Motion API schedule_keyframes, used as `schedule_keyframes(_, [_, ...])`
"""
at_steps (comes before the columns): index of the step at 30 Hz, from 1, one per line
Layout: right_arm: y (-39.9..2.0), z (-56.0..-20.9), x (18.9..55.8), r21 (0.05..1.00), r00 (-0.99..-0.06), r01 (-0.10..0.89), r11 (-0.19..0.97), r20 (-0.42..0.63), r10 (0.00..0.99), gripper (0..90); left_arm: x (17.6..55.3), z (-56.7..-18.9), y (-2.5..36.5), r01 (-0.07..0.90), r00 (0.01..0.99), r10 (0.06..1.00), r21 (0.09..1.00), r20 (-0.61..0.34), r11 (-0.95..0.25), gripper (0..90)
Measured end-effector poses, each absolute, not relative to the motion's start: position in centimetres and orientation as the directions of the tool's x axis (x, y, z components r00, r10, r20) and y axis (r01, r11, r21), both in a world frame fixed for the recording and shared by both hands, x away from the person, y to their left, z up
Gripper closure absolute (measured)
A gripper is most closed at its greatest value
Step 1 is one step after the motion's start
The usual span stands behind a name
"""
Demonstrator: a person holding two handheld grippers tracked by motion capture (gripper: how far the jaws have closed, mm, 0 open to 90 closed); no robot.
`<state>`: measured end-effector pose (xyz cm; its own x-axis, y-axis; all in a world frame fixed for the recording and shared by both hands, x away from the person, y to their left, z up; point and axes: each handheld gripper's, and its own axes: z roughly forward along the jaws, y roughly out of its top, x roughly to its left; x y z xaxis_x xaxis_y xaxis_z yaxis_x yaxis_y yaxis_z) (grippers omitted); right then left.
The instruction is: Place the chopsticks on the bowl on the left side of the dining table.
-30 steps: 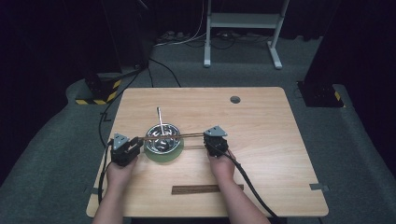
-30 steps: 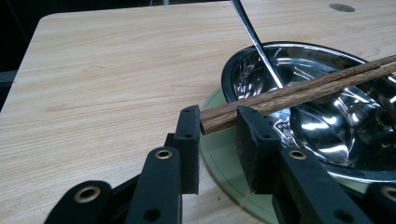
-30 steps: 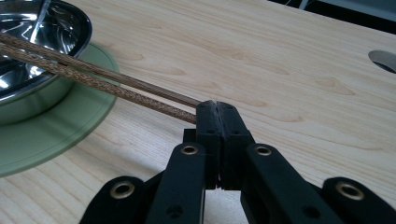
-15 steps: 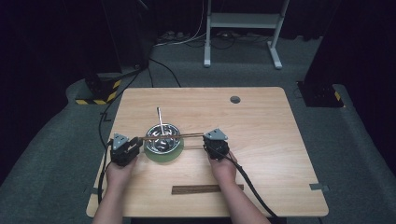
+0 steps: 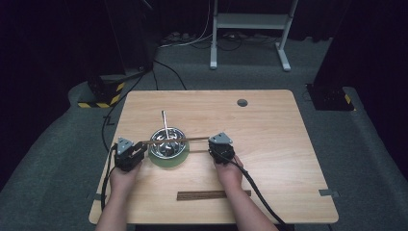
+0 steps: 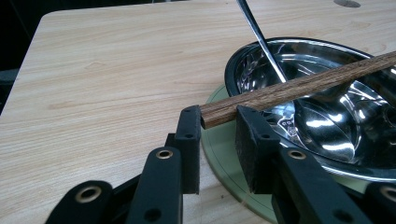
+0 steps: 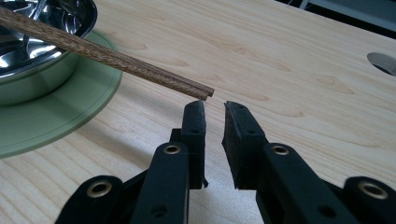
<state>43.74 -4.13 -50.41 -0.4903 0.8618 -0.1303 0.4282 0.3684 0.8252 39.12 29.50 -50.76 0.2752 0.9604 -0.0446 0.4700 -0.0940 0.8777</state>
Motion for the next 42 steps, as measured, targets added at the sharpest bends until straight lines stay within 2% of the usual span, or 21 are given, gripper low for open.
schedule_keyframes(18, [-4.1,-50.4,43.7,0.827,-0.487,0.42,0.373,-0.141,0.862,77.8,39.3,-50.9,29.5,0.468,0.271,0.962,0.878,-0.041,-0.094,72.9])
schedule_keyframes(34, [-5.2,-50.0,42.4,0.835,-0.49,0.418,0.357,-0.123,0.863,72.8,38.9,-50.7,29.4,0.476,0.257,0.966,0.874,-0.035,-0.095,61.5])
schedule_keyframes(42, [-7.9,-49.2,40.3,0.845,-0.499,0.394,0.362,-0.134,0.856,67.2,38.5,-50.4,29.3,0.461,0.249,0.968,0.881,-0.015,-0.104,55.0])
